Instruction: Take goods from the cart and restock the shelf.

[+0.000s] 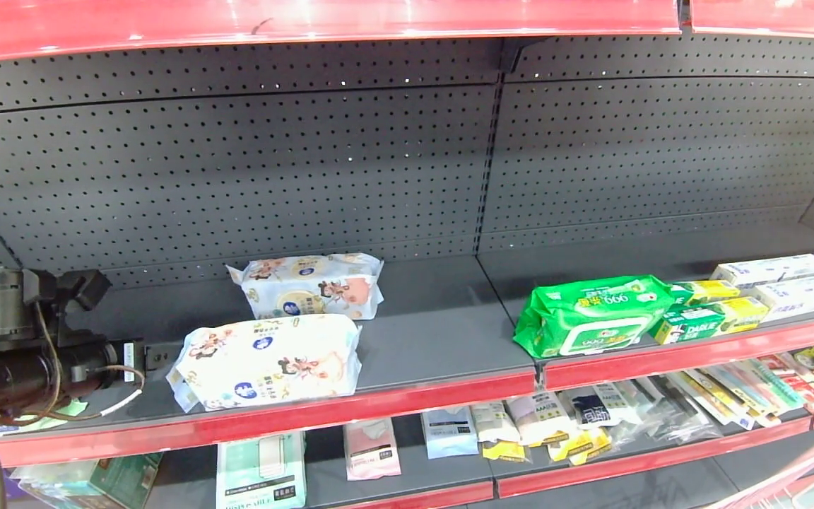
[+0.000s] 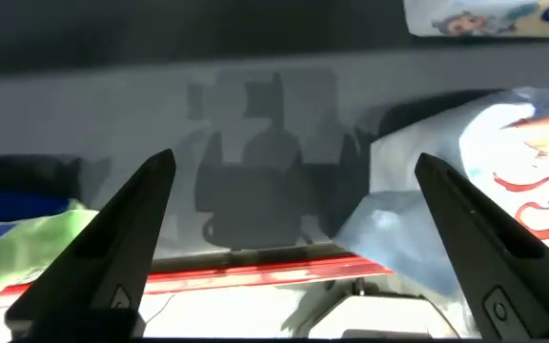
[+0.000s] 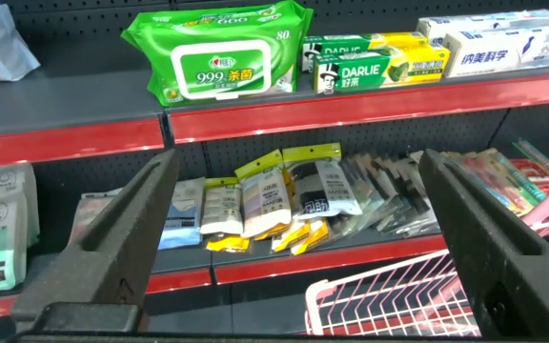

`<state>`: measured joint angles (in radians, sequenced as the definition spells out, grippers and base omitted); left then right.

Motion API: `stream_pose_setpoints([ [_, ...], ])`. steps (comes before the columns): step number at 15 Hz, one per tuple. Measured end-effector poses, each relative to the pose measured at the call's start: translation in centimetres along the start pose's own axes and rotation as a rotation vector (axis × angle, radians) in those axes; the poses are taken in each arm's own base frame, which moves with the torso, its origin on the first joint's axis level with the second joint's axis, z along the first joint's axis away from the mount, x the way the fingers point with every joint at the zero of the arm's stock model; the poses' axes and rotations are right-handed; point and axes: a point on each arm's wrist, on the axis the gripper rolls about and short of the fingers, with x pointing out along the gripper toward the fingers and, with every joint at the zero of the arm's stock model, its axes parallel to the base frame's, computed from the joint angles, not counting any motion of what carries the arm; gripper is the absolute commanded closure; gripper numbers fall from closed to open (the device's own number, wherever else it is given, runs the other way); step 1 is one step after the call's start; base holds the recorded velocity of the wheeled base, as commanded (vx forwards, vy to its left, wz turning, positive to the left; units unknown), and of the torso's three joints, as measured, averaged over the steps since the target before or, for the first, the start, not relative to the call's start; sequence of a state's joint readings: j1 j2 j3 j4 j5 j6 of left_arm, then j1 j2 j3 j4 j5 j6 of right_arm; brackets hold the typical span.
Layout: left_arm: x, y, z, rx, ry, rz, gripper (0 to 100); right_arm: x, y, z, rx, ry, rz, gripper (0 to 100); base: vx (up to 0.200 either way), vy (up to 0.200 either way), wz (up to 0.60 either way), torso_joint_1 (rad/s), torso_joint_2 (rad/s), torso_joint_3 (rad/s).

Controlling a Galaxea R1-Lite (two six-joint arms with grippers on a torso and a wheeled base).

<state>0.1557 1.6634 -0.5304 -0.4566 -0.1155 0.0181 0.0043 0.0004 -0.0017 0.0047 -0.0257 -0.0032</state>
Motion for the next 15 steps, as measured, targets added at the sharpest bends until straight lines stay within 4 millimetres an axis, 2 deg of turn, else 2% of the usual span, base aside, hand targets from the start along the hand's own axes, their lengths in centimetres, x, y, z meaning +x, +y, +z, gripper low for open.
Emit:
stream_pose_setpoints([
  [15, 0.6, -1.3, 0.0, 0.035, -0.001, -0.042, 0, 0.0, 0.0, 0.0, 0.0, 0.0, 0.0, 0, 0.0, 0.0, 0.0, 0.0, 0.0, 0.0],
])
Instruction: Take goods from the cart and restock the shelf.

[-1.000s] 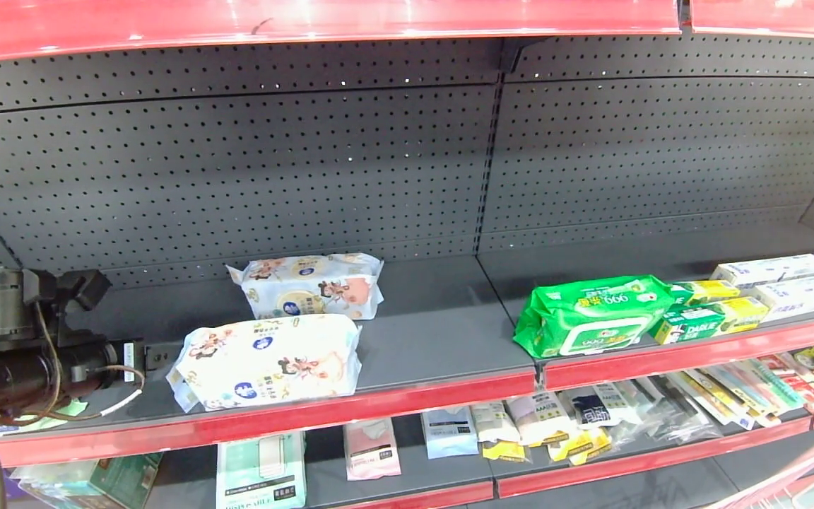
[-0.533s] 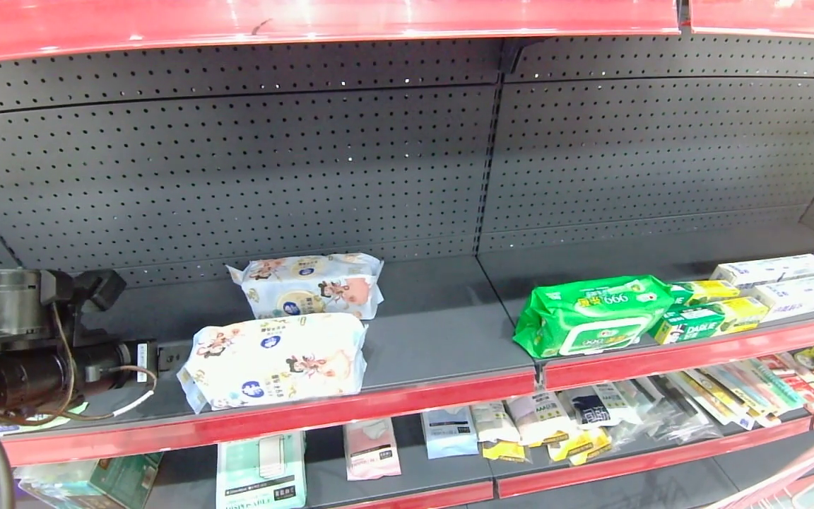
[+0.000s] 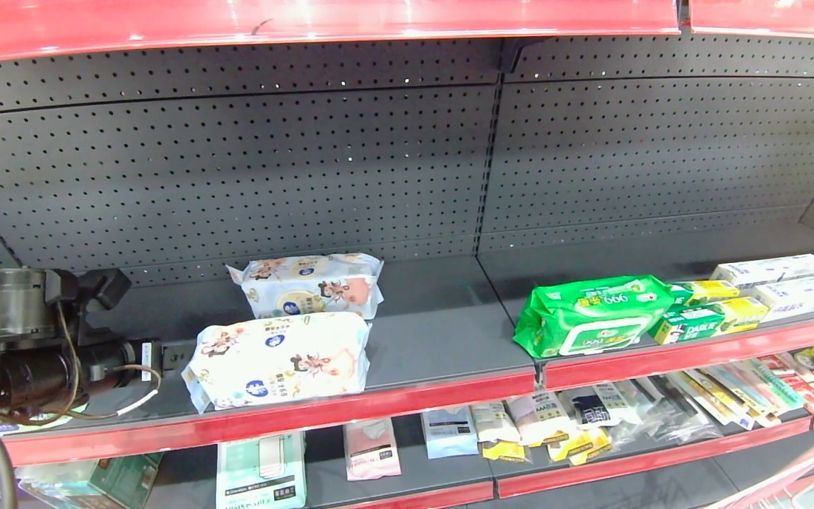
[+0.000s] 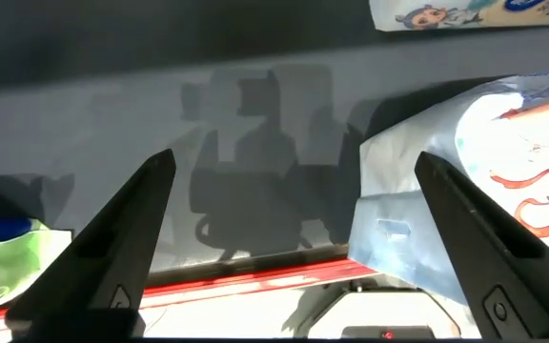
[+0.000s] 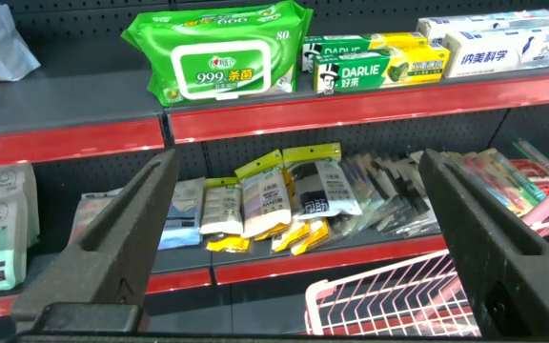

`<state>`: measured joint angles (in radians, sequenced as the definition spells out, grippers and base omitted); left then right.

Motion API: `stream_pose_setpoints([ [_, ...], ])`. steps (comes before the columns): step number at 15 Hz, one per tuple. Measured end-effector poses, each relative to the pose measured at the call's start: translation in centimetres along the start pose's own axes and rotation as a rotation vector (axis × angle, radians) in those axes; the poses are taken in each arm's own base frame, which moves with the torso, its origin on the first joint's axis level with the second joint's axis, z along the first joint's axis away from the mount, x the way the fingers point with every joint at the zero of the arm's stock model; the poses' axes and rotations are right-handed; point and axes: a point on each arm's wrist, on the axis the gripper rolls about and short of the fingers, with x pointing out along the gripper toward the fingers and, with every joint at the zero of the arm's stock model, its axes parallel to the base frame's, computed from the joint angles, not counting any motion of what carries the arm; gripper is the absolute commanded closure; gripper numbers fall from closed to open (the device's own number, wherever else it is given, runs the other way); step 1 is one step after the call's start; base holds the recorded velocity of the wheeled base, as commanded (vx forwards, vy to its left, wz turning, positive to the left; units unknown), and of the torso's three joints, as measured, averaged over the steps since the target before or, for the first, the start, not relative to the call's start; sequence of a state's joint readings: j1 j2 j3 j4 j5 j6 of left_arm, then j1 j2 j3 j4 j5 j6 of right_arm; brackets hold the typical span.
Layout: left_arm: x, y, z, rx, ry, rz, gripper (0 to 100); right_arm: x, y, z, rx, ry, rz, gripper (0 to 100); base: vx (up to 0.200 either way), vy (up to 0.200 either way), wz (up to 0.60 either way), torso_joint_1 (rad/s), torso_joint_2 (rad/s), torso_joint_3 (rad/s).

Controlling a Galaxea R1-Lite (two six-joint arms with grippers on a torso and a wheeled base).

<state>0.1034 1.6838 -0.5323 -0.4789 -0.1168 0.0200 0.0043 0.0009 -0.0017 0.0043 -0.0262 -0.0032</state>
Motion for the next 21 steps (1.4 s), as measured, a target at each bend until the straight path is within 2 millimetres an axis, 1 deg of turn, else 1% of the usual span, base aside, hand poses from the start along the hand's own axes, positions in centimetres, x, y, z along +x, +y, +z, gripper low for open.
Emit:
stream_pose_setpoints([
  [11, -0.04, -0.59, 0.01, 0.016, -0.002, -0.018, 0, 0.0, 0.0, -0.02, 0.0, 0.0, 0.0, 0, 0.0, 0.0, 0.0, 0.0, 0.0, 0.0],
  [21, -0.18, -0.67, -0.02, 0.018, -0.004, -0.02, 0, 0.0, 0.0, 0.0, -0.001, 0.0, 0.0, 0, 0.0, 0.0, 0.0, 0.0, 0.0, 0.0],
])
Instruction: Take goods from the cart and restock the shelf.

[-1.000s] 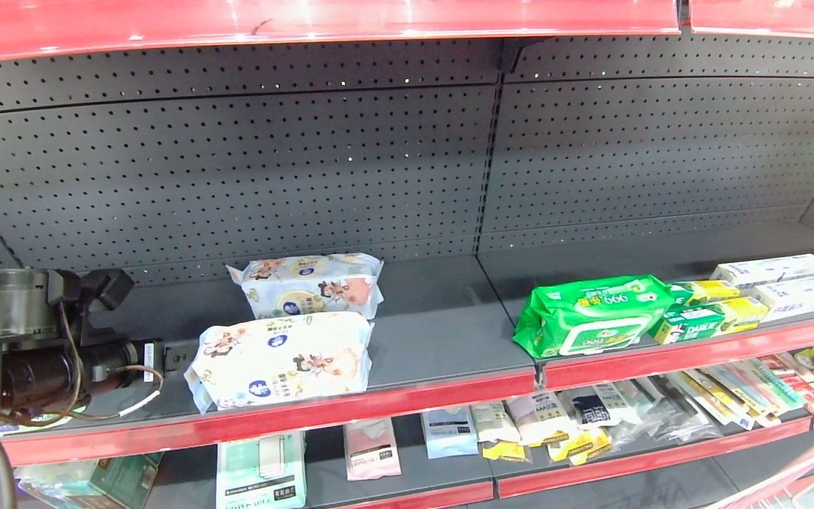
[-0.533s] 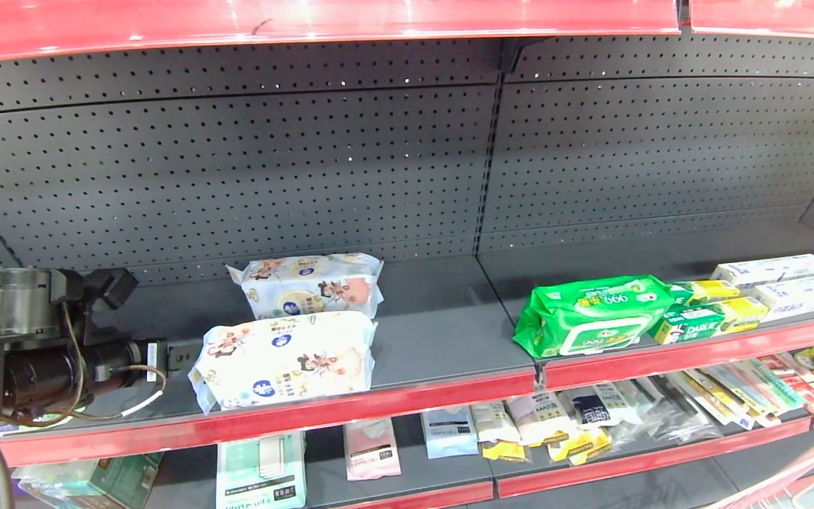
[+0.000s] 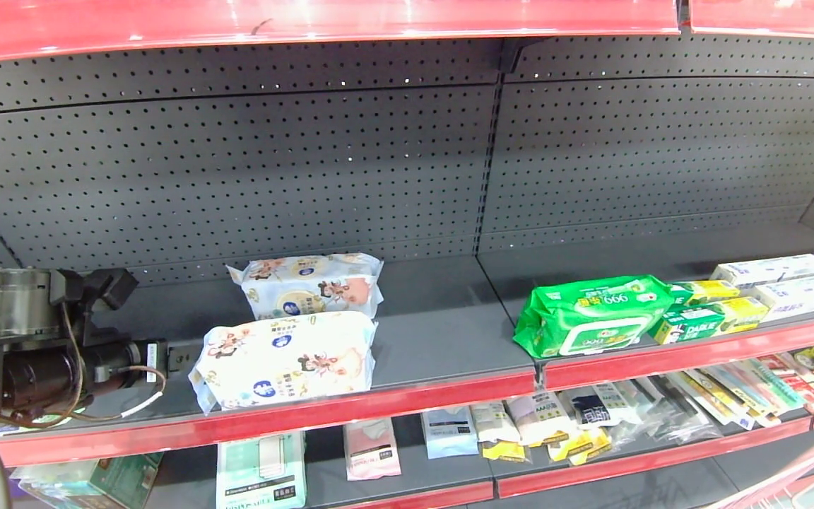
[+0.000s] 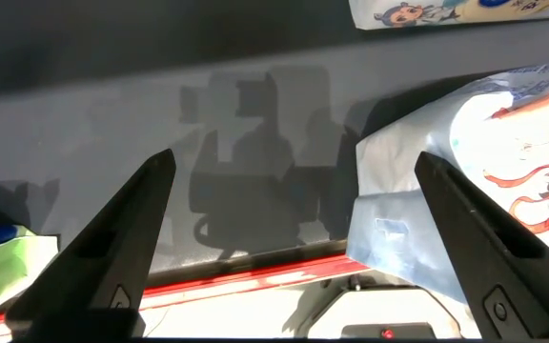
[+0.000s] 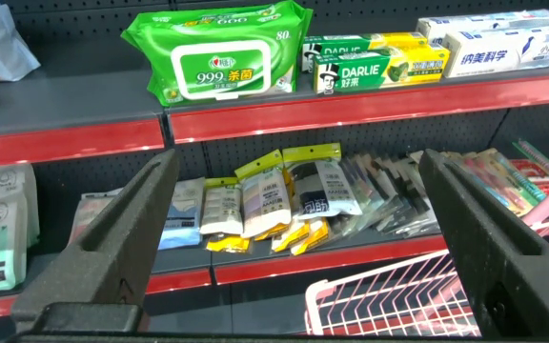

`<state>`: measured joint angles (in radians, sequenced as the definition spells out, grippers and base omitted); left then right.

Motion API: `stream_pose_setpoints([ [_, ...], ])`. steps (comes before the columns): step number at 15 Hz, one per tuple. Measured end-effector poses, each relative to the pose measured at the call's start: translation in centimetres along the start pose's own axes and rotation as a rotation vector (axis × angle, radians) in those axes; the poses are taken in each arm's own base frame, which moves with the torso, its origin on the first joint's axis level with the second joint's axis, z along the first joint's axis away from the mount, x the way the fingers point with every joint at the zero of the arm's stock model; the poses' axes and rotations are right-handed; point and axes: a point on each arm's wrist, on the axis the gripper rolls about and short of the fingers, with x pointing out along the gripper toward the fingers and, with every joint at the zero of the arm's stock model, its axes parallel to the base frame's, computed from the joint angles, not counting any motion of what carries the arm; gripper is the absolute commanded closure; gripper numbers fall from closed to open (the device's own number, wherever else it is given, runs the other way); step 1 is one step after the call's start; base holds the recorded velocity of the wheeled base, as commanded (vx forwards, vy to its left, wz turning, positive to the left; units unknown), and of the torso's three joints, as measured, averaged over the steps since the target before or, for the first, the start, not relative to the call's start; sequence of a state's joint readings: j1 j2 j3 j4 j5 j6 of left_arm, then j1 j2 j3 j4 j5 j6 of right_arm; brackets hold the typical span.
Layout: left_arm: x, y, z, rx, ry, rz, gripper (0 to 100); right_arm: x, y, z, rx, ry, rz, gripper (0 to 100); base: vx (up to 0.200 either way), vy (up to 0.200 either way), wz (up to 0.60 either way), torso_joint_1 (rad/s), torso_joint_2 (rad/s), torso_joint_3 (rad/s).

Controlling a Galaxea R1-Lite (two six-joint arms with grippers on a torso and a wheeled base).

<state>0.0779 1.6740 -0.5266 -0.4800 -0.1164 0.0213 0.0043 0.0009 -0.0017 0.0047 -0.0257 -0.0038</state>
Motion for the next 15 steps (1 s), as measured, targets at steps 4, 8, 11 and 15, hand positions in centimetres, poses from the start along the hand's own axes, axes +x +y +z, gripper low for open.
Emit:
stream_pose_setpoints([
  [4, -0.01, -0.01, -0.01, 0.0, 0.0, 0.0, 0, 0.0, 0.0, 0.0, 0.0, 0.0, 0.0, 0, 0.0, 0.0, 0.0, 0.0, 0.0, 0.0],
  [8, -0.02, -0.11, 0.05, 0.003, -0.003, -0.004, 0, 0.0, 0.0, 0.0, 0.0, 0.0, 0.0, 0, 0.0, 0.0, 0.0, 0.0, 0.0, 0.0],
  [11, -0.03, -0.33, 0.08, 0.008, -0.004, -0.01, 0, 0.0, 0.0, 0.0, 0.0, 0.0, 0.0, 0, 0.0, 0.0, 0.0, 0.0, 0.0, 0.0],
  [15, -0.07, -0.39, 0.1, 0.009, -0.009, -0.011, 0, 0.0, 0.0, 0.0, 0.0, 0.0, 0.0, 0, 0.0, 0.0, 0.0, 0.0, 0.0, 0.0],
])
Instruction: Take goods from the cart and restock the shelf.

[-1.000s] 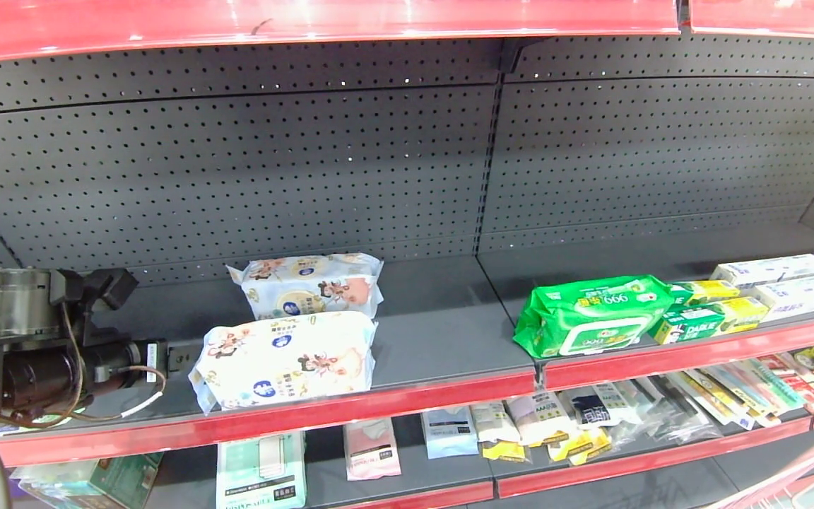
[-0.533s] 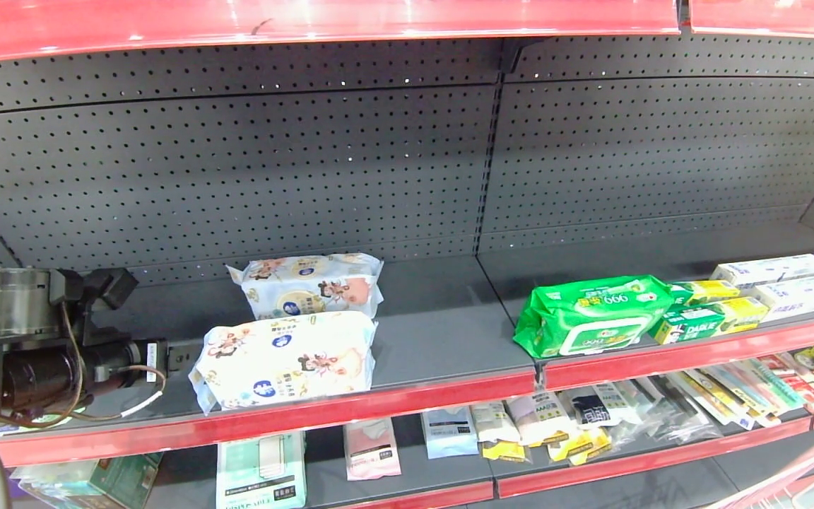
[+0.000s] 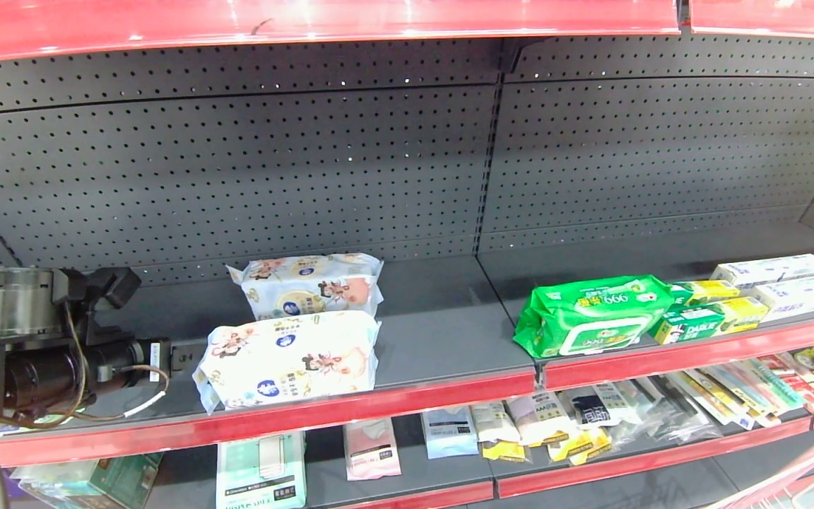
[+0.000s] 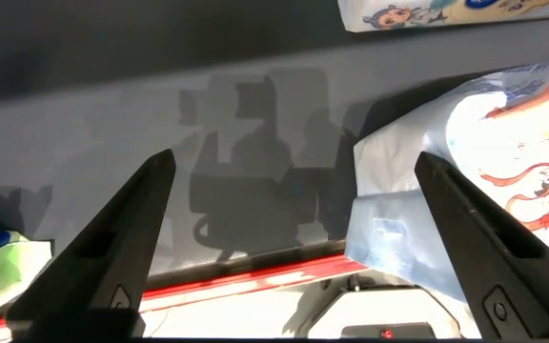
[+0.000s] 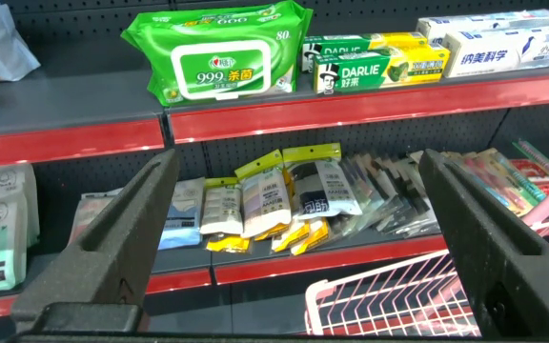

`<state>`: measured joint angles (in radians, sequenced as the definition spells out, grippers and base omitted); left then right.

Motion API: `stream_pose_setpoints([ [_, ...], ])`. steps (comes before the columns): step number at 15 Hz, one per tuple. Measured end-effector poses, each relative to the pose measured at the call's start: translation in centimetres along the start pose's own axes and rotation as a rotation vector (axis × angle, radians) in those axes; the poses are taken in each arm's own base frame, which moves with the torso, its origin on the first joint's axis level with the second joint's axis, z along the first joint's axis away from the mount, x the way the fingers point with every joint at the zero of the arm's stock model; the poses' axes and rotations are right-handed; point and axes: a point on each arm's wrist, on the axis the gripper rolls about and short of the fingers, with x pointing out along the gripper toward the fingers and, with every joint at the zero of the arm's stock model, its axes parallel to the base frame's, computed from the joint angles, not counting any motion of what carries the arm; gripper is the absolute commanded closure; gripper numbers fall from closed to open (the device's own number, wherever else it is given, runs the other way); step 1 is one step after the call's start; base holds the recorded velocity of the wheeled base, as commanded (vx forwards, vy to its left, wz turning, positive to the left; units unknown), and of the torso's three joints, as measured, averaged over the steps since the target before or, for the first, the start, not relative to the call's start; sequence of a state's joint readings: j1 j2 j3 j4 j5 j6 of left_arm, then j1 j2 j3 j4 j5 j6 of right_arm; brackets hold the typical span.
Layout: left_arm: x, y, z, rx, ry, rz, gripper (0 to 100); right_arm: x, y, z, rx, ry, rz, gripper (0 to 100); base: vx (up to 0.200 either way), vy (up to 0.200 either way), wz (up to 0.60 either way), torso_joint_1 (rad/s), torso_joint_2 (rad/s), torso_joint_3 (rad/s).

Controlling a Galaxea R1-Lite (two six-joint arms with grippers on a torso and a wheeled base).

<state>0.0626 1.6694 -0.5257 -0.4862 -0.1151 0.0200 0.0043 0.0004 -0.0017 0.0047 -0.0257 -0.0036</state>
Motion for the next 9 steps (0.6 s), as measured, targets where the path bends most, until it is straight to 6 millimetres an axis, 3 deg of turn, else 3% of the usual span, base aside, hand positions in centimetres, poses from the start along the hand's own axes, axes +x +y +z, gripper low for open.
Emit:
stream_pose_setpoints([
  [5, -1.7, -0.1, 0.7, 0.018, -0.082, 0.003, 0, 0.0, 0.0, 0.0, 0.0, 0.0, 0.0, 0, 0.0, 0.0, 0.0, 0.0, 0.0, 0.0],
  [9, -6.8, -0.8, -0.9, 0.077, -0.182, 0.001, 0, 0.0, 0.0, 0.0, 0.0, 0.0, 0.0, 0, 0.0, 0.0, 0.0, 0.0, 0.0, 0.0],
])
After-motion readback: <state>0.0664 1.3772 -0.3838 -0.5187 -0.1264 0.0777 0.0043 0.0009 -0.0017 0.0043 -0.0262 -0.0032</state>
